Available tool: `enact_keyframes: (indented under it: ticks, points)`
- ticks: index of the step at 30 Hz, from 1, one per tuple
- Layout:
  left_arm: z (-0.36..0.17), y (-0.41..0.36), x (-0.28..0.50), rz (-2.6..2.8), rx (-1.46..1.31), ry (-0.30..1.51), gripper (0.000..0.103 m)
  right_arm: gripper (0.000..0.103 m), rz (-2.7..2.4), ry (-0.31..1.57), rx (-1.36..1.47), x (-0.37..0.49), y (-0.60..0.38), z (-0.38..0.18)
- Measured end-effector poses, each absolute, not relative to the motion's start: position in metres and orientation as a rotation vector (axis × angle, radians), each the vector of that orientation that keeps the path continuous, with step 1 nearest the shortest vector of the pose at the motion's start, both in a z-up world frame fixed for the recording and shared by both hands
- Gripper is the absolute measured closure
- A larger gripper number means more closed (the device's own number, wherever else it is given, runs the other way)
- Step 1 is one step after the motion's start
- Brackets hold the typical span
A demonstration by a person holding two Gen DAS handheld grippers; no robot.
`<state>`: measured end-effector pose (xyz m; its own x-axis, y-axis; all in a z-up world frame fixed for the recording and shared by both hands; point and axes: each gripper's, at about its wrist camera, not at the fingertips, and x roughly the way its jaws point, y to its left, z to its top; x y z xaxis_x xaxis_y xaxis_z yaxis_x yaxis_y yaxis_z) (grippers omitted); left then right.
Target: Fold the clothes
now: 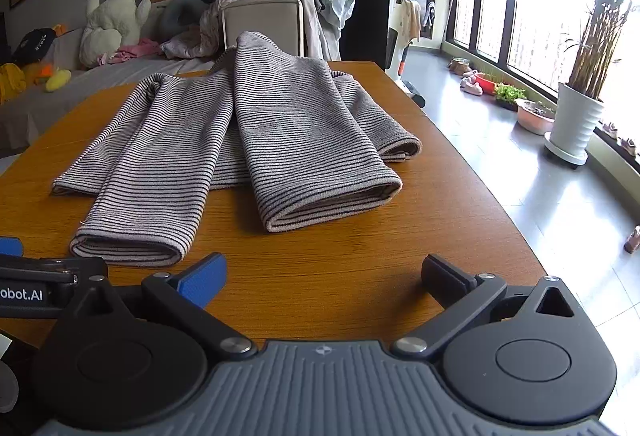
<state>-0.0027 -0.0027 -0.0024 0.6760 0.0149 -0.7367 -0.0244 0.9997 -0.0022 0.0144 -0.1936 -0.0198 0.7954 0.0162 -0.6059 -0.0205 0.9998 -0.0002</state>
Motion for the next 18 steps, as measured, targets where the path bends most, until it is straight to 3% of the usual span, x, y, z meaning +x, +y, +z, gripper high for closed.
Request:
enact_keyframes:
  ticks: [18]
  points:
    - [-0.0025, -0.0028, -0.0025, 0.019, -0.012, 0.829, 0.0, 0.0, 0.001, 0.622, 0.004, 0.0115, -0.1923, -0.0253]
